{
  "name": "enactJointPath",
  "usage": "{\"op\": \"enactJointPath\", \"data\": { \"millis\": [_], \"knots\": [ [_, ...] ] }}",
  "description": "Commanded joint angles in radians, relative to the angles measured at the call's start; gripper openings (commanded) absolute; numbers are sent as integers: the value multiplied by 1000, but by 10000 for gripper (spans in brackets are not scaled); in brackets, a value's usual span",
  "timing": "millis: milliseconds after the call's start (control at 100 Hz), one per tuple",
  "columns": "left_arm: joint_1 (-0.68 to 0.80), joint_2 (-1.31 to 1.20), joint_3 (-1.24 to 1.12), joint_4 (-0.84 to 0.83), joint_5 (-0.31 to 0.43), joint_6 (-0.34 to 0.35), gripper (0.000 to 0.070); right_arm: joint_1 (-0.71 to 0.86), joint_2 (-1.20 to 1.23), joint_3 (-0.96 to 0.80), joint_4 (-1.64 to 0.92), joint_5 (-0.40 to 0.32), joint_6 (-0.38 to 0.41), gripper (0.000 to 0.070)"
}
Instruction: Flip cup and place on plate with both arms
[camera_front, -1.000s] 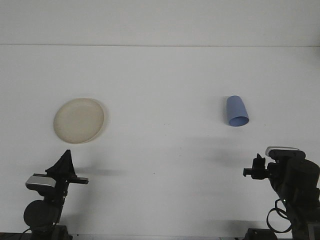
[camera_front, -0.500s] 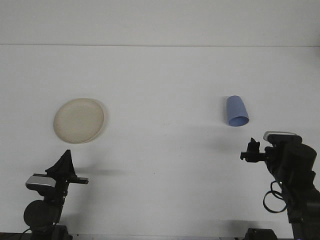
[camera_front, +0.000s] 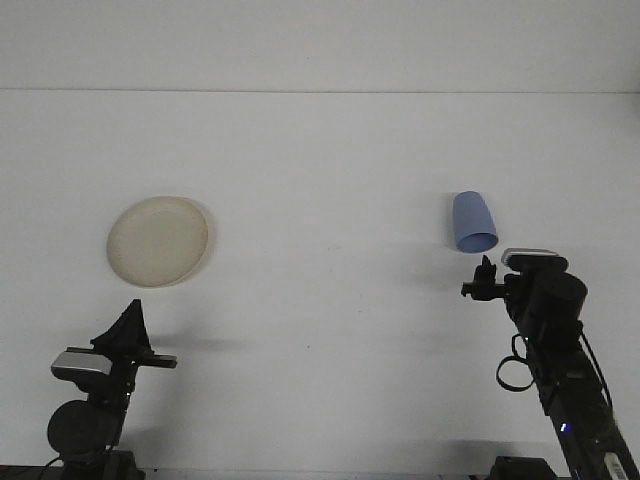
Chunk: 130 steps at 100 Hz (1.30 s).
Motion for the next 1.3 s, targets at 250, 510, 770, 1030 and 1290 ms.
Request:
{"op": "enactJointPath", "data": {
  "millis": [250, 510, 770, 1030, 1290],
  "knots": [
    [0, -1, -19, 10, -5, 4, 11, -6, 219, -95, 376, 32, -23, 445],
    [0, -1, -19, 10, -5, 4, 11, -39, 447, -94, 623, 12, -25, 445],
    [0, -1, -19, 10, -5, 4, 11, -87, 625, -56, 762, -67, -24, 443],
    [0, -1, -19, 10, -5, 4, 11, -98, 719, 30, 781, -108, -34, 438],
    [0, -1, -19, 10, -5, 4, 11, -101, 777, 100, 780, -132, -43, 303]
  ]
}}
